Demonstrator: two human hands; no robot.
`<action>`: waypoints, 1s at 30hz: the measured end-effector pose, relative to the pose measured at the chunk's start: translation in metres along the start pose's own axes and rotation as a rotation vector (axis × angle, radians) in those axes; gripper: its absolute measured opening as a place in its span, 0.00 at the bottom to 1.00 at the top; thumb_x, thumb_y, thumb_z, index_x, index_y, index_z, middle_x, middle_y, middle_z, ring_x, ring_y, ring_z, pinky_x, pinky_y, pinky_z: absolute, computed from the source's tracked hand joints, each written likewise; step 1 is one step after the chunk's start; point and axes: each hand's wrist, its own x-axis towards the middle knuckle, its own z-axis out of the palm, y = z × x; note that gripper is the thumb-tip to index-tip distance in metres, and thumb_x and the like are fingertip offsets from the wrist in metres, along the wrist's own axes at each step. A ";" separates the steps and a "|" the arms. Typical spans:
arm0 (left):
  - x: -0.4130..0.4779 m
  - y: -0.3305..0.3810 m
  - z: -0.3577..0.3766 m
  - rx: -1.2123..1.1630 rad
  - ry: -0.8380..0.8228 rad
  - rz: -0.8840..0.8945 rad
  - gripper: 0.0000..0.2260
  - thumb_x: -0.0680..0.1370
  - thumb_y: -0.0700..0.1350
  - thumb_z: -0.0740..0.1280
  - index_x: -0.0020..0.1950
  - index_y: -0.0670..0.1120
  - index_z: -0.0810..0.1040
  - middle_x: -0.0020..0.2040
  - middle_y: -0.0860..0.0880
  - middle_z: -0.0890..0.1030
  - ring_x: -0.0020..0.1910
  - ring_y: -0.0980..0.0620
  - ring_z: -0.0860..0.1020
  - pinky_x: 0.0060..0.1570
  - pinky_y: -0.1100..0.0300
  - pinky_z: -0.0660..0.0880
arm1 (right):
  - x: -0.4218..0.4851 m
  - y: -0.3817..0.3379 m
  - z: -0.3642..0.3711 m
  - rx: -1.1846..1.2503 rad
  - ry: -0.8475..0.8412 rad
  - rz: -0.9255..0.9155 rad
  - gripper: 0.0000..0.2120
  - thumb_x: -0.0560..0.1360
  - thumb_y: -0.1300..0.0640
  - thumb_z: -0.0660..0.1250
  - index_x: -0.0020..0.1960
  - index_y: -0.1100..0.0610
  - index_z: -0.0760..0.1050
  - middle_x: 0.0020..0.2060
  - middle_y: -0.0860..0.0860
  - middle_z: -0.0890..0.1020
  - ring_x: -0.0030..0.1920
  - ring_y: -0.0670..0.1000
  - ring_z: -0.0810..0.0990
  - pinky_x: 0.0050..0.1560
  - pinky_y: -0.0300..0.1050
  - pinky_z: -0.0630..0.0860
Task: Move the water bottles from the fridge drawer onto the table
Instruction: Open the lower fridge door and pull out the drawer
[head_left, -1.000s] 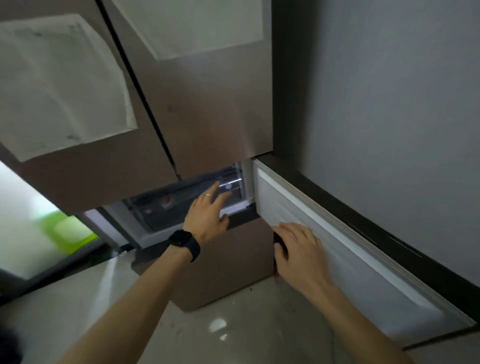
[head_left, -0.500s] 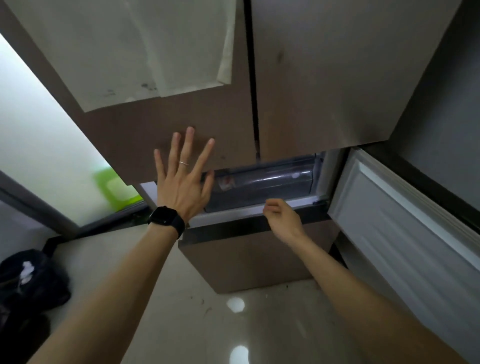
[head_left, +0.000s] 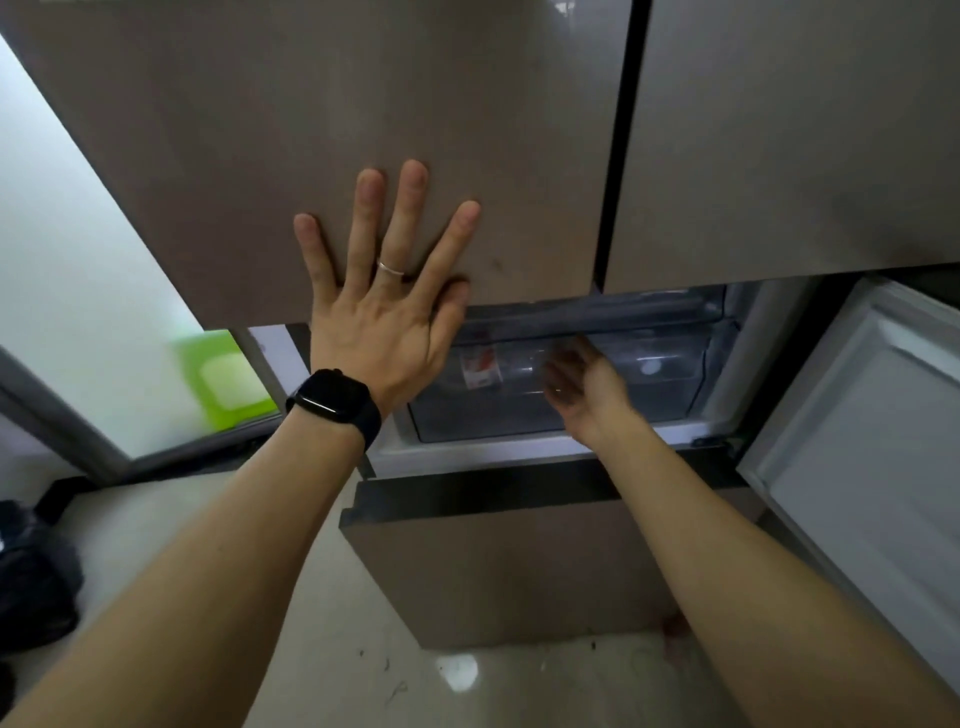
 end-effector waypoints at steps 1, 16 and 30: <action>0.000 0.001 0.001 0.001 0.009 0.002 0.26 0.85 0.60 0.46 0.79 0.62 0.36 0.76 0.57 0.24 0.75 0.49 0.27 0.71 0.38 0.30 | 0.003 0.000 0.004 0.083 0.012 -0.006 0.08 0.80 0.50 0.66 0.48 0.55 0.78 0.41 0.51 0.81 0.33 0.48 0.80 0.36 0.45 0.77; 0.001 0.001 0.001 -0.002 0.042 0.011 0.28 0.86 0.58 0.50 0.80 0.60 0.36 0.76 0.55 0.24 0.76 0.49 0.26 0.72 0.37 0.31 | -0.023 0.007 0.022 0.087 0.253 -0.013 0.11 0.72 0.52 0.77 0.47 0.56 0.77 0.32 0.50 0.79 0.32 0.48 0.78 0.35 0.45 0.79; 0.003 0.003 -0.013 -0.048 -0.060 0.012 0.31 0.85 0.59 0.52 0.79 0.61 0.33 0.76 0.54 0.23 0.75 0.50 0.24 0.68 0.40 0.21 | -0.136 0.031 -0.002 0.109 0.527 0.118 0.20 0.75 0.56 0.74 0.63 0.65 0.75 0.29 0.52 0.76 0.28 0.48 0.76 0.36 0.45 0.80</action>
